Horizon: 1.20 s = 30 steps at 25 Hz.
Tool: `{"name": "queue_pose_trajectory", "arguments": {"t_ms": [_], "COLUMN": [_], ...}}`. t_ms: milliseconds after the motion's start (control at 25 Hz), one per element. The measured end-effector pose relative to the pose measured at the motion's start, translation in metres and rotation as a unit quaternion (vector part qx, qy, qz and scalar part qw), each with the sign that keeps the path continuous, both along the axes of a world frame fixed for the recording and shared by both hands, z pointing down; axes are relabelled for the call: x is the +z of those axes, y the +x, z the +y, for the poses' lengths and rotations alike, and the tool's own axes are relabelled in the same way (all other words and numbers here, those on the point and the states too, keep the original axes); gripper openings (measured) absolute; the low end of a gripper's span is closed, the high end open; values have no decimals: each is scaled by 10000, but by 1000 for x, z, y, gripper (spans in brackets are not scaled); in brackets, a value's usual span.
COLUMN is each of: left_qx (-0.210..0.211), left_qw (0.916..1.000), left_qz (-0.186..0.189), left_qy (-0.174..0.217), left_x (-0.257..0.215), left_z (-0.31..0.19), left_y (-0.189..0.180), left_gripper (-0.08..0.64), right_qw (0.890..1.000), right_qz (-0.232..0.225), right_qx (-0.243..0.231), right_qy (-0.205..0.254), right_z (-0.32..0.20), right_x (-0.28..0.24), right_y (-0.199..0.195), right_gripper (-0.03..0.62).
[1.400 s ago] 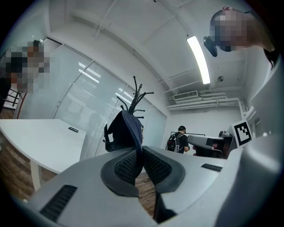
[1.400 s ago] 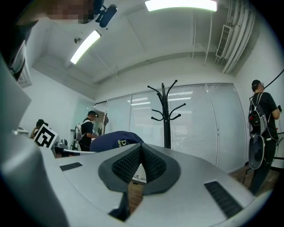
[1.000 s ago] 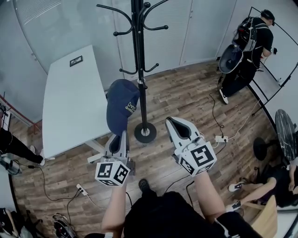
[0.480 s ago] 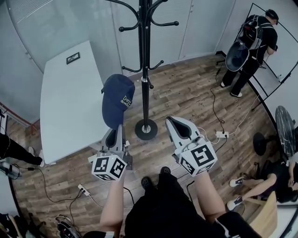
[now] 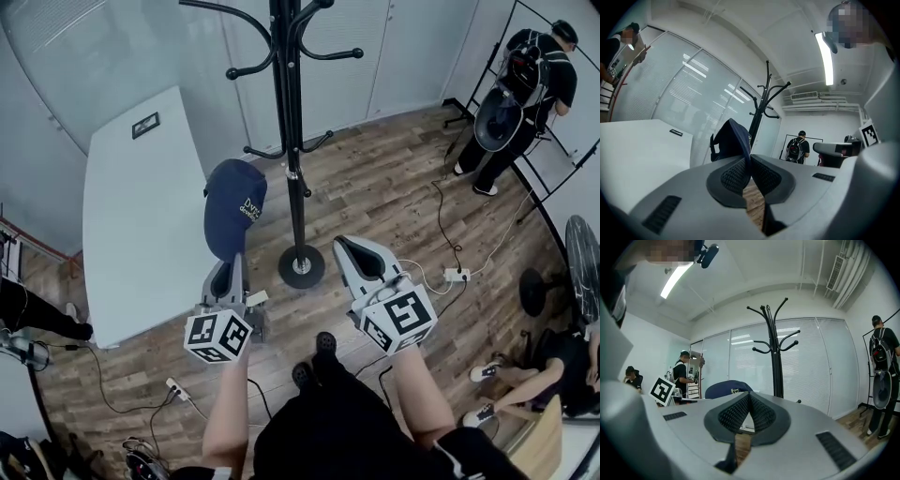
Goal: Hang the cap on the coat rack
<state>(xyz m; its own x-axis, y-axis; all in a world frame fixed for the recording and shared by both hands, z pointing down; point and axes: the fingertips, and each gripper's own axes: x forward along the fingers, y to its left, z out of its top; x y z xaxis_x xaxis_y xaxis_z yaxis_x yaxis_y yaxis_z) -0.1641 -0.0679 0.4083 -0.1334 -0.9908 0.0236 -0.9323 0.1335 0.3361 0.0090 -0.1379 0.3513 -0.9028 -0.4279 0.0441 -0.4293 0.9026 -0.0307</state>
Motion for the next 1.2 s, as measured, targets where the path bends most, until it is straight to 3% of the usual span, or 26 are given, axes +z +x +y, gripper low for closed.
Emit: {"name": "queue_pose_trajectory", "arguments": {"t_ms": [320, 560, 840, 1200], "left_qx": [-105, -85, 216, 758], "left_qw": [9989, 9978, 9971, 9845], "left_qz": [-302, -463, -494, -1320], "left_qy": [-355, -475, -542, -870], "left_x": [8, 14, 20, 24], "left_z": [-46, -72, -86, -96], "left_y": [-23, -37, -50, -65], "left_gripper": [34, 34, 34, 32], "right_qw": [9995, 9991, 9993, 9998], "right_qz": [-260, -170, -77, -125], "right_qx": [-186, -366, -337, 122], "right_qy": [75, 112, 131, 95], "right_z": [-52, -74, -79, -72], "right_x": [-13, -8, -10, -18], "right_y": [-19, -33, -55, -88], "right_gripper": [31, 31, 31, 31]}}
